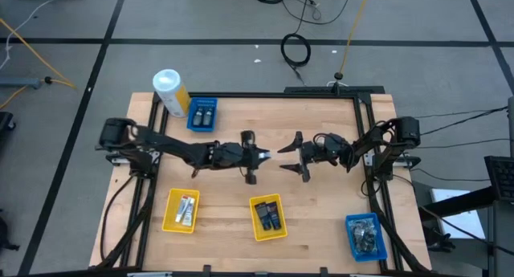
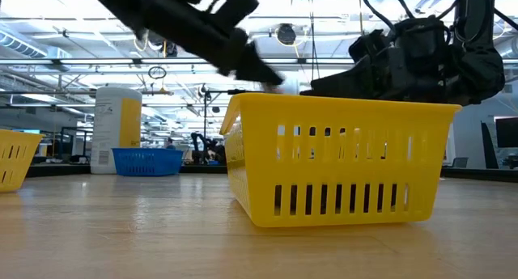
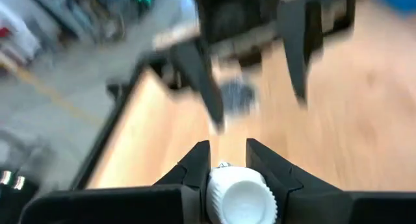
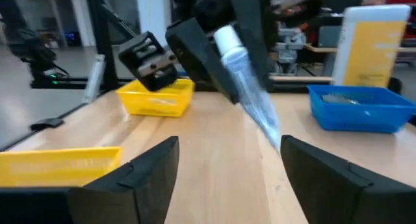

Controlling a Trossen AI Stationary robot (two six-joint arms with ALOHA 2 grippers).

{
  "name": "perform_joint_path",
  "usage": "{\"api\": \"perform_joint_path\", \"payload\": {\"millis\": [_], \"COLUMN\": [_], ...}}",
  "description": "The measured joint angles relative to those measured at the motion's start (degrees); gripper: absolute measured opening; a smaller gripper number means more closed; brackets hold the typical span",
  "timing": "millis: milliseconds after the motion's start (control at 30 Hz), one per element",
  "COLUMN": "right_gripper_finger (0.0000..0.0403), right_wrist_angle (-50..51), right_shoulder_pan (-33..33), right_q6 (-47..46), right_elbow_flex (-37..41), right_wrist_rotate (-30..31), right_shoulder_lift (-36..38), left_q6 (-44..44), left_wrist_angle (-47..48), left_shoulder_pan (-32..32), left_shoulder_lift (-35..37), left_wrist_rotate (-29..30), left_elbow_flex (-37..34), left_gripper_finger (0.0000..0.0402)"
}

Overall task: Pick & Place Travel size toiletries
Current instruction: Put the white toothpaste into the left yellow bin

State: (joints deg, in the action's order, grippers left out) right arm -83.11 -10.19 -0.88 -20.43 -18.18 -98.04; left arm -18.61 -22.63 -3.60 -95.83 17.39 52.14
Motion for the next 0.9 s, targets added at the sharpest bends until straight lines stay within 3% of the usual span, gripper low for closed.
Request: {"api": "perform_joint_path", "payload": {"millis": [167, 367, 567, 767, 900], "right_gripper_finger": [0.0271, 0.0265, 0.0259, 0.0258, 0.0258], "right_wrist_angle": [1.7, -0.9, -2.3, 1.6, 5.3], "right_shoulder_pan": [0.0, 0.0, 0.0, 0.0, 0.0], "right_q6": [0.7, 6.4, 12.1, 15.2, 15.8], "right_elbow_flex": [0.0, -0.9, -6.4, -13.5, -17.1], "right_wrist_rotate": [4.0, 7.8, 10.1, 9.0, 9.0], "right_shoulder_lift": [0.0, 0.0, 0.0, 0.0, 0.0], "left_q6": [9.5, 35.0, 63.8, 94.9, 108.1], "left_wrist_angle": [25.2, 49.8, 62.9, 71.7, 72.4], "left_shoulder_pan": [-1.4, -6.4, -18.2, -33.9, -42.2], "left_shoulder_lift": [8.0, 18.0, 24.5, 25.5, 25.2], "left_wrist_rotate": [2.1, -1.4, -11.1, -15.0, -13.9], "left_elbow_flex": [0.0, 0.0, 0.0, 0.0, 0.0], "left_gripper_finger": [0.0072, 0.0076, 0.0076, 0.0076, 0.0076]}}
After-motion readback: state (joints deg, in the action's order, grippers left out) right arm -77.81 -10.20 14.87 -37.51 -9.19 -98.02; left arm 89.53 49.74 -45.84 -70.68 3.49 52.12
